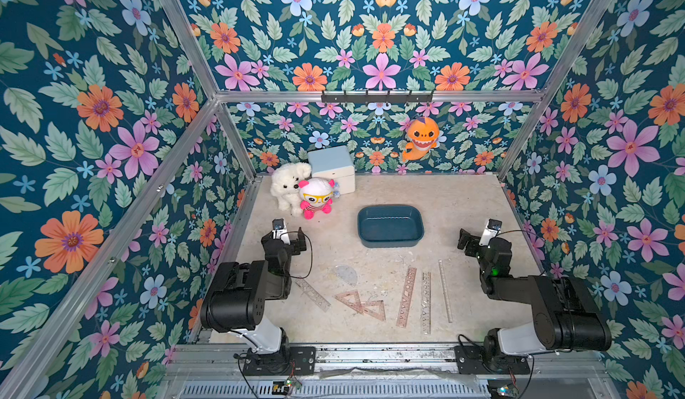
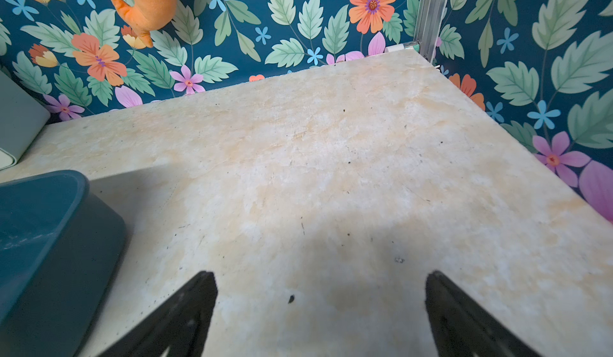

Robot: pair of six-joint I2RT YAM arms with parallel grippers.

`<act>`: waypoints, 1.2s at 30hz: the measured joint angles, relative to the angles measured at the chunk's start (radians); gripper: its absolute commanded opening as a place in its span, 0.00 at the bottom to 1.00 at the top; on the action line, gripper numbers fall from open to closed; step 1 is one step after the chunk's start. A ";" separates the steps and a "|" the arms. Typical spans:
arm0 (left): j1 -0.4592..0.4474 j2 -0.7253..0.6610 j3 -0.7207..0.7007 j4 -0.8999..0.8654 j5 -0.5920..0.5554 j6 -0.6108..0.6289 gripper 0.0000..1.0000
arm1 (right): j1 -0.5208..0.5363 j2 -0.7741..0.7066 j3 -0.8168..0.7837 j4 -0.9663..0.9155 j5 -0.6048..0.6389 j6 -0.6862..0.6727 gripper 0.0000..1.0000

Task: Put the scattered rulers into the storage box
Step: Pick up the ruler from the center of the board.

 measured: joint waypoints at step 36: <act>-0.339 -0.211 0.383 -0.621 -0.428 -0.114 0.99 | 0.142 -0.458 0.321 -0.747 0.154 0.266 0.99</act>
